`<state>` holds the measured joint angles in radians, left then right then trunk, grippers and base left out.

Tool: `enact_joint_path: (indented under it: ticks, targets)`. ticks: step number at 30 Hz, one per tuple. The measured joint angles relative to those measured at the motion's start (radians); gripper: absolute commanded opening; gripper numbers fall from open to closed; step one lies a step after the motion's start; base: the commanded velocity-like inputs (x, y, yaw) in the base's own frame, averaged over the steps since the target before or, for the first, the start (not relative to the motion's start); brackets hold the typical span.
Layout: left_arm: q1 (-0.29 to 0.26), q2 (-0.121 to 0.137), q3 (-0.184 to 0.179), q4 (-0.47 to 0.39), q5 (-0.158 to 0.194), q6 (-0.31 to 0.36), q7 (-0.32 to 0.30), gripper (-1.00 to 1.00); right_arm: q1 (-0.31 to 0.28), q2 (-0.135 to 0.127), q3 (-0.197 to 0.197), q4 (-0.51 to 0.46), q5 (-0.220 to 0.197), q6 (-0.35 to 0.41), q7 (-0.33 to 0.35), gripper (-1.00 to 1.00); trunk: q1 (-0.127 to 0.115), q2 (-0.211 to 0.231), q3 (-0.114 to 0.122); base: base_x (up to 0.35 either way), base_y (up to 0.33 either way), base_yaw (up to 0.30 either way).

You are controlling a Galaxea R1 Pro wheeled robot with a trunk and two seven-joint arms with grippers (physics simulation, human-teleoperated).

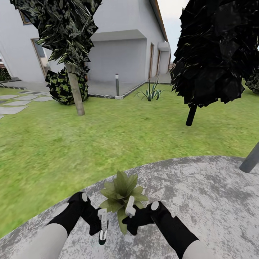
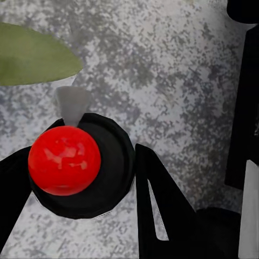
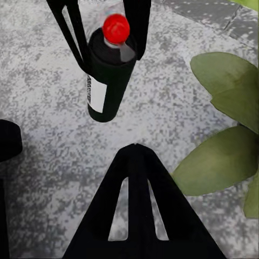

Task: Pick up the pesticide atomizer in the garden and spray insectifuge to fully cover both potted plants in the garden.

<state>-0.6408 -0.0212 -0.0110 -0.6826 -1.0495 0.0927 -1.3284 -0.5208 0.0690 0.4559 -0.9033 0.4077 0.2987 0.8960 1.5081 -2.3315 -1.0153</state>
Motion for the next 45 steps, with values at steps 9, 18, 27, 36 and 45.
enact_joint_path:
  ticks: [9,18,27,36,45]
  targets:
    - [0.001,-0.017,0.001,0.001,0.002,0.003,-0.001,-1.0,-0.003,0.015,0.0,-0.003,0.006,0.023,0.002,-1.0,0.0,0.0,0.0,0.0,0.0,0.0]
    - [0.006,-0.026,0.004,0.008,0.012,-0.01,-0.008,-1.0,-0.005,0.015,0.0,-0.004,0.006,0.023,0.002,-1.0,0.0,0.0,0.0,0.0,0.0,0.0]
    - [0.006,-0.052,0.007,0.018,0.023,-0.014,-0.011,-1.0,-0.005,0.015,0.0,-0.005,0.006,0.023,0.002,-1.0,0.0,0.0,0.0,0.0,0.0,0.0]
    - [0.008,-0.062,0.007,0.027,0.062,-0.033,-0.02,-1.0,-0.005,0.015,0.0,-0.004,0.006,0.023,0.001,-1.0,0.0,0.0,0.0,0.0,0.0,0.0]
    - [0.008,-0.064,0.006,0.044,0.1,-0.048,-0.036,-1.0,-0.005,0.015,0.0,-0.003,0.006,0.023,0.0,-1.0,0.0,0.0,0.0,0.0,0.0,0.0]
